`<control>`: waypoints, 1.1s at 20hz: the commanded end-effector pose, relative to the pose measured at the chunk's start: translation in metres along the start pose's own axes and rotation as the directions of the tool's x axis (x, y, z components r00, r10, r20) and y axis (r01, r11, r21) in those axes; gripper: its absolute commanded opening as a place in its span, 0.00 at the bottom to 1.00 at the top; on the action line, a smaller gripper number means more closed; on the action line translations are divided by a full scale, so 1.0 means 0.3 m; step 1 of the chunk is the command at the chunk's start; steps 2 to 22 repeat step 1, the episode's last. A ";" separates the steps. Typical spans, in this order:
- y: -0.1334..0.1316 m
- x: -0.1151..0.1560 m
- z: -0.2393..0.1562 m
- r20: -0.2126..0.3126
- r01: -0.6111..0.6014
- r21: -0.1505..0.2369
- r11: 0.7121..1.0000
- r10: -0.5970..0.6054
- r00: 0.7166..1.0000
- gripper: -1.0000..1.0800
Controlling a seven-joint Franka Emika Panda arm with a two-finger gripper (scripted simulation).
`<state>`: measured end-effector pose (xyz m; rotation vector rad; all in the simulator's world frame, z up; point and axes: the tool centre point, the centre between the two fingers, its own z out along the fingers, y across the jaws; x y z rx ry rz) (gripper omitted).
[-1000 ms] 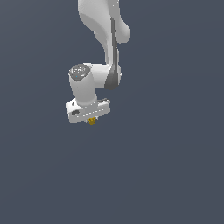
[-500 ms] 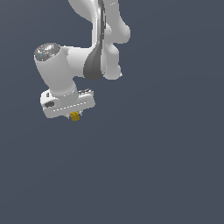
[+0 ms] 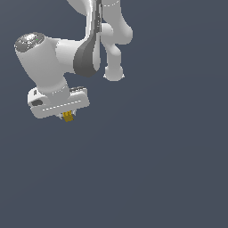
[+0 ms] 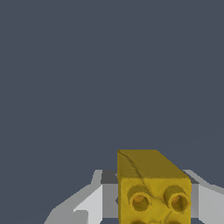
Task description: Pick up the object and move it to a goal position.
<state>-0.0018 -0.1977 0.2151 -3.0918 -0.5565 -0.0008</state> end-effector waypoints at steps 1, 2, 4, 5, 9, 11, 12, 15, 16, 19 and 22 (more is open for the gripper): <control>0.005 0.001 -0.006 0.000 0.001 0.000 1.000 -0.001 1.000 0.00; 0.005 0.001 -0.006 0.000 0.001 0.000 1.000 -0.001 1.000 0.00; 0.005 0.001 -0.006 0.000 0.001 0.000 1.000 -0.001 1.000 0.00; 0.005 0.001 -0.006 0.000 0.001 0.000 1.000 -0.001 1.000 0.00; 0.005 0.001 -0.006 0.000 0.001 0.000 1.000 -0.001 1.000 0.00; 0.005 0.001 -0.006 0.000 0.001 0.000 1.000 -0.001 1.000 0.00; 0.005 0.001 -0.006 0.000 0.001 0.000 1.000 -0.001 1.000 0.00; 0.005 0.001 -0.006 0.000 0.001 0.000 1.000 -0.001 1.000 0.00; 0.005 0.001 -0.006 0.000 0.001 0.000 1.000 -0.001 1.000 0.00; 0.005 0.001 -0.006 0.000 0.001 0.000 1.000 -0.001 1.000 0.00; 0.005 0.001 -0.006 0.000 0.001 0.000 1.000 -0.001 1.000 0.00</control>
